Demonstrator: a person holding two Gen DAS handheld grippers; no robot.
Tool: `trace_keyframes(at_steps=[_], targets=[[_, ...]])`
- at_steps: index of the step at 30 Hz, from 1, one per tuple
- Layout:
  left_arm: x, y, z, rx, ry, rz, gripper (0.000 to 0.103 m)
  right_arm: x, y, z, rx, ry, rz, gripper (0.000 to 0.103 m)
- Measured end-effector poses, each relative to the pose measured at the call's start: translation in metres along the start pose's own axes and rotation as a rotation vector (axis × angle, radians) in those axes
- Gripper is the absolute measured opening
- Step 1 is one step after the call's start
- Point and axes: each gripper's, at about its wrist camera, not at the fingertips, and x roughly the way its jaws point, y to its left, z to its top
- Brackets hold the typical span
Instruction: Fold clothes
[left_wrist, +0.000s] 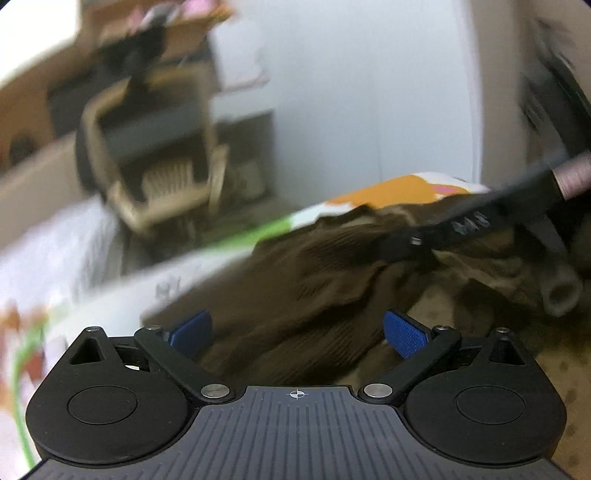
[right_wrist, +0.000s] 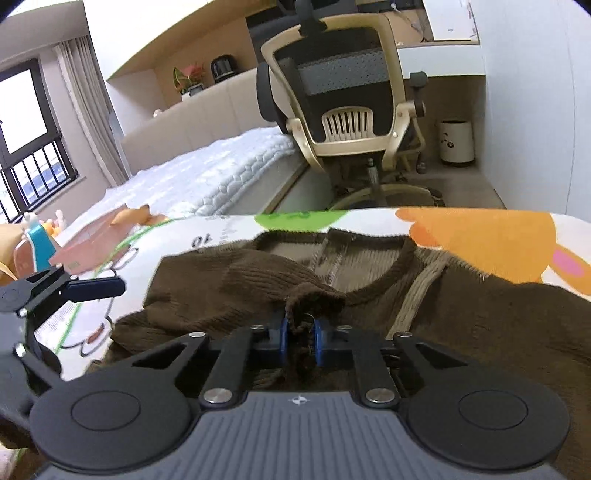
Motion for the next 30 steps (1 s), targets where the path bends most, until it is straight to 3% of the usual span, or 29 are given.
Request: trace_keyframes(at_steps=[3, 5, 9, 10, 11, 13, 14, 19, 21, 22, 23, 24, 26, 27, 29, 30], targets=[[0.008, -0.017, 0.002, 0.120, -0.003, 0.007, 0.094, -0.010, 0.004, 0.010, 0.011, -0.023, 0.016, 0.012], [0.015, -0.017, 0.000, 0.122, 0.033, -0.009, 0.075, -0.019, 0.007, 0.014, 0.016, -0.048, 0.028, 0.012], [0.023, -0.011, -0.011, 0.125, 0.072, 0.007, 0.075, -0.035, 0.015, 0.024, 0.013, -0.095, 0.063, 0.011], [0.025, -0.008, -0.014, 0.124, 0.082, 0.016, 0.068, -0.037, 0.017, 0.026, 0.008, -0.100, 0.071, 0.011], [0.027, -0.005, -0.016, 0.120, 0.090, 0.030, 0.045, -0.037, 0.018, 0.026, 0.002, -0.099, 0.070, 0.011], [0.030, 0.005, -0.012, 0.071, 0.092, 0.025, 0.013, -0.034, 0.017, 0.026, 0.005, -0.083, 0.052, 0.010], [0.031, 0.010, -0.010, 0.046, 0.092, 0.021, 0.013, -0.034, 0.015, 0.026, 0.007, -0.081, 0.043, 0.010], [0.009, 0.006, 0.026, 0.016, -0.016, -0.084, 0.014, -0.068, -0.010, 0.036, 0.027, -0.146, -0.016, 0.010], [0.019, -0.005, 0.027, 0.017, 0.023, -0.148, 0.022, -0.067, -0.025, 0.033, 0.050, -0.107, -0.056, 0.011], [0.026, -0.010, 0.025, 0.013, 0.055, -0.179, 0.028, -0.061, -0.033, 0.029, 0.066, -0.069, -0.075, 0.013], [0.035, -0.014, 0.020, 0.013, 0.101, -0.208, 0.045, -0.053, -0.039, 0.024, 0.077, -0.029, -0.103, 0.016], [0.044, -0.018, 0.015, 0.013, 0.149, -0.236, 0.053, -0.043, -0.045, 0.018, 0.084, 0.012, -0.136, 0.016], [0.047, -0.015, 0.012, -0.022, 0.164, -0.243, 0.062, -0.029, -0.053, 0.007, 0.087, 0.068, -0.201, 0.019], [0.041, -0.006, 0.015, -0.073, 0.154, -0.270, 0.067, -0.032, -0.052, 0.004, 0.073, 0.051, -0.212, 0.019], [0.030, 0.011, 0.023, -0.164, 0.114, -0.303, 0.098, -0.045, -0.041, 0.006, 0.014, -0.025, -0.215, 0.020], [0.026, 0.020, 0.027, -0.199, 0.084, -0.304, 0.097, -0.050, -0.032, 0.009, -0.035, -0.066, -0.214, 0.022]])
